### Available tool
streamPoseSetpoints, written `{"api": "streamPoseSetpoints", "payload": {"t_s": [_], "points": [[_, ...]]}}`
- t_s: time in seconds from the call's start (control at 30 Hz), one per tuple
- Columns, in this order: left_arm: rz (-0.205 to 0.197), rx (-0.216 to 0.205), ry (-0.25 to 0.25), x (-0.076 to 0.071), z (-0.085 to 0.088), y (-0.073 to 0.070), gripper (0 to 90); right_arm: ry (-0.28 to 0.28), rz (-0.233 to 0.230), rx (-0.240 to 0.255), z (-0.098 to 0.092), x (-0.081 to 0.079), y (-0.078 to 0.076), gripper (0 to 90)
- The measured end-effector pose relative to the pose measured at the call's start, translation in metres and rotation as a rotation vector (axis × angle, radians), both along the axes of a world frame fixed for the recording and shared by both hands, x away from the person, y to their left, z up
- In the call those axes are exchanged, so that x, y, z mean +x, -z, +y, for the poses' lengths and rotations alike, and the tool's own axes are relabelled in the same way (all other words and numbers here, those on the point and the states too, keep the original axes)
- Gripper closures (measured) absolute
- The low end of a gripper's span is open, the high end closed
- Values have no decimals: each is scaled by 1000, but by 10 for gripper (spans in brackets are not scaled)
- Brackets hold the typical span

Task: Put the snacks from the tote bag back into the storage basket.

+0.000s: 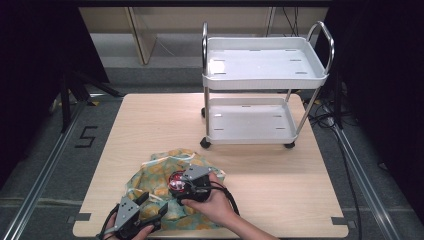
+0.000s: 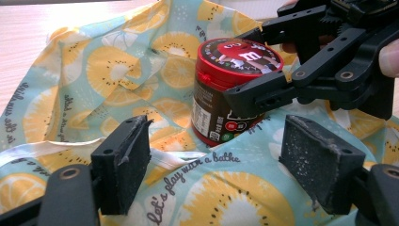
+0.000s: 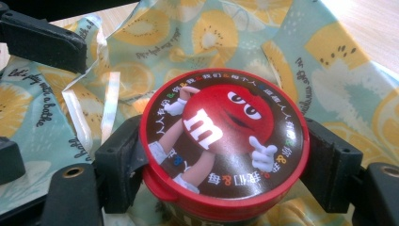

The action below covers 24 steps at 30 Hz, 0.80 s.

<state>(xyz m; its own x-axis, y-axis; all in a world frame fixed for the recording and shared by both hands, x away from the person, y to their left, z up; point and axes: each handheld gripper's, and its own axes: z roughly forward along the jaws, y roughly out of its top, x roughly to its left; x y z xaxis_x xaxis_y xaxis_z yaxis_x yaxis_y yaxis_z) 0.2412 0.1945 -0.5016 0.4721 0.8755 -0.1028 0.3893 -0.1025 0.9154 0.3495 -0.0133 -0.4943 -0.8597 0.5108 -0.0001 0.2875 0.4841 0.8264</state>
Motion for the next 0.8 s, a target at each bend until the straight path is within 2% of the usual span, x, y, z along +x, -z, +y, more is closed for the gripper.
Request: {"api": "streamPoseSetpoints", "payload": {"t_s": [0.17,0.2,0.3,0.33,0.4,0.43,0.5,0.57,0.7,0.8], "points": [[-1,-1,-1,0,0,0,240,2,-2,6,0,0,-3,264],[0,-1,-1,0,0,0,240,-1,-21,3,-1,0,-4,264],[-1,0,0,0,0,0,240,4,4,11,-1,-2,-6,264],[0,0,0,0,0,0,240,1,-8,11,-1,-2,-7,264],[1,0,0,0,0,0,240,4,-3,16,-2,-2,-9,264],[1,-1,3,0,0,0,240,-1,-20,18,-3,-1,-10,264],[-1,0,0,0,0,0,240,6,-10,23,-2,-3,-11,264],[-1,1,-2,0,0,0,240,-13,-29,20,-3,-2,-12,264],[-1,1,-2,0,0,0,240,-1,-31,25,-3,-5,-15,264],[2,2,-1,0,0,0,240,-16,-42,30,-3,-5,-18,264]]}}
